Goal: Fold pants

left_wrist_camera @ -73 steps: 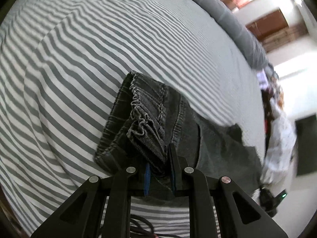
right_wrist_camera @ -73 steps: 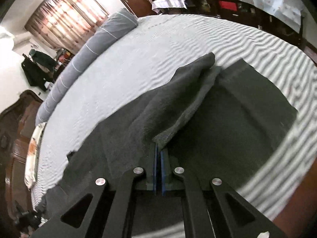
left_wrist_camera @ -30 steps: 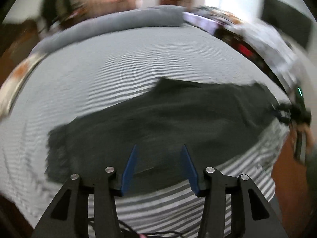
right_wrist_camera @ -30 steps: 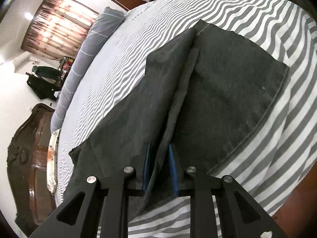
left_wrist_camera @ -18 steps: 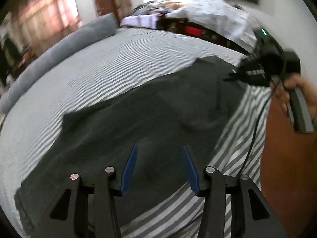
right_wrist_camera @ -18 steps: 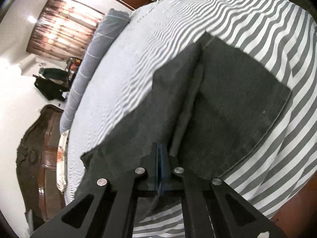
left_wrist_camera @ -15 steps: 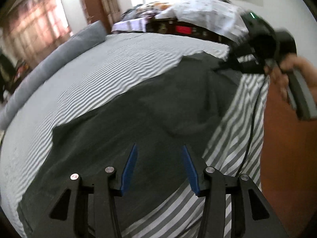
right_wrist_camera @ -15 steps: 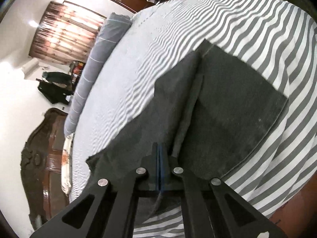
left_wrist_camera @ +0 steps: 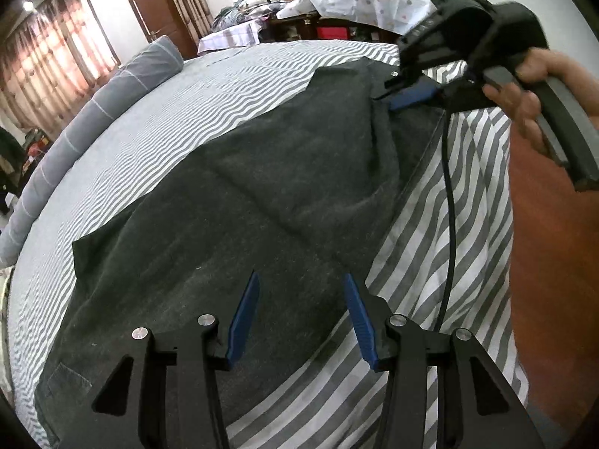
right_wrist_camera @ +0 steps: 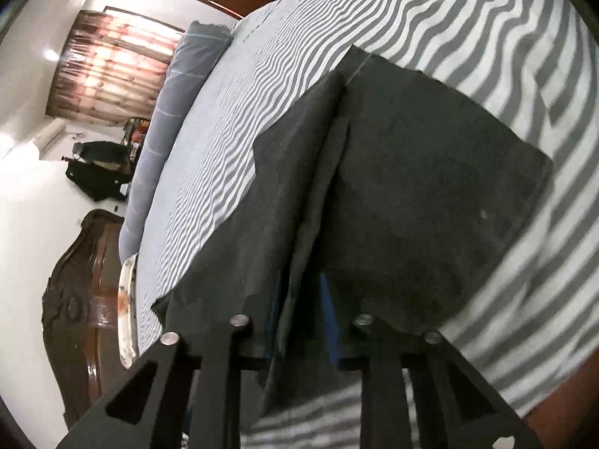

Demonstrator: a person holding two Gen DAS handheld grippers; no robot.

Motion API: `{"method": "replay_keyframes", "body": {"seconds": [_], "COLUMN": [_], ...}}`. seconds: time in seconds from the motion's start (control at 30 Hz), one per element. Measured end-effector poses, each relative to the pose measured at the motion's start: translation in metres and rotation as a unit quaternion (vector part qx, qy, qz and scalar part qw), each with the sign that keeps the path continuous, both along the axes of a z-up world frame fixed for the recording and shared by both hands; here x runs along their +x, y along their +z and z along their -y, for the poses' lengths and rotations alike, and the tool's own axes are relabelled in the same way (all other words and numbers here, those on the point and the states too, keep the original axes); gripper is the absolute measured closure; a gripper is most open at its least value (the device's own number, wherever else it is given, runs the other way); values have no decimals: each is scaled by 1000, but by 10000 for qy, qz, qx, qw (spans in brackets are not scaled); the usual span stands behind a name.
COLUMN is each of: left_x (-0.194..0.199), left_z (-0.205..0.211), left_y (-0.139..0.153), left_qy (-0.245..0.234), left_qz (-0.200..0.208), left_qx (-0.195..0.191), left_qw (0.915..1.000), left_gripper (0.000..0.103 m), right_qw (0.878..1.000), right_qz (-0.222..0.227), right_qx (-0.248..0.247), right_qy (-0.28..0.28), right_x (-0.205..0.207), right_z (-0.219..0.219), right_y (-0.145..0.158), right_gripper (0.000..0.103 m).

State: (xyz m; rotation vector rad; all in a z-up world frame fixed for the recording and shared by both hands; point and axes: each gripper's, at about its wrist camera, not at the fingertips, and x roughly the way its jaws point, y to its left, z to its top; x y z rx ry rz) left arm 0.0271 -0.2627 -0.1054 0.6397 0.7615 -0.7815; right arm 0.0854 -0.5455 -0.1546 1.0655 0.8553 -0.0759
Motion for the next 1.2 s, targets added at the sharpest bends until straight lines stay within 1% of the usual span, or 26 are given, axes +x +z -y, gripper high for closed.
{"method": "replay_keyframes", "body": {"seconds": [0.1, 0.17, 0.2, 0.23, 0.33, 0.4, 0.53, 0.67, 0.83, 0.93, 1.0, 1.03, 1.07, 1.13, 1.2], "left_x": [2, 3, 4, 4, 1, -1, -7, -15, -21, -17, -12, -10, -7, -2, 1], "left_z": [5, 9, 11, 14, 18, 17, 21, 24, 33, 35, 35, 34, 34, 31, 28], "left_y": [-5, -8, -10, -12, -16, -17, -21, -20, -22, -18, -15, -13, -12, -8, -3], "left_qy": [36, 54, 58, 61, 19, 24, -22, -86, -132, -62, -13, -7, 20, 76, 55], "left_qz": [47, 71, 91, 124, 179, 246, 516, 748, 819, 784, 723, 657, 600, 468, 339], "left_qx": [13, 15, 27, 48, 78, 60, 153, 159, 186, 83, -27, -57, -65, -177, -272], "left_qw": [10000, 10000, 9999, 9999, 9998, 9997, 9985, 9970, 9964, 9969, 9974, 9978, 9982, 9987, 9990], "left_gripper": [54, 54, 54, 54, 54, 54, 54, 54, 54, 54, 64, 77, 87, 95, 96], "right_qw": [9999, 9998, 9997, 9995, 9988, 9990, 9980, 9963, 9941, 9949, 9954, 9955, 9956, 9954, 9954], "right_qz": [-45, -54, -52, -42, 52, 189, 392, 556, 818, 861, 849, 844, 828, 821, 797], "right_qx": [-41, 76, 135, 178, 345, 259, 357, 522, 569, 379, 307, 298, 278, 305, 226], "right_qy": [-146, -185, -220, -244, -334, -307, -344, -396, -436, -352, -335, -325, -336, -388, -482], "right_x": [14, 24, 28, 29, 29, 28, 23, 20, 19, 18, 17, 17, 15, 10, 0], "right_z": [8, 15, 17, 19, 26, 23, 23, 24, 28, 27, 27, 27, 27, 29, 31], "right_y": [-3, -8, -10, -11, -8, 4, 23, 37, 53, 63, 65, 65, 65, 61, 61], "right_gripper": [85, 85, 89, 97, 98, 98, 98, 99, 99, 99, 99, 99, 99, 99, 99]}}
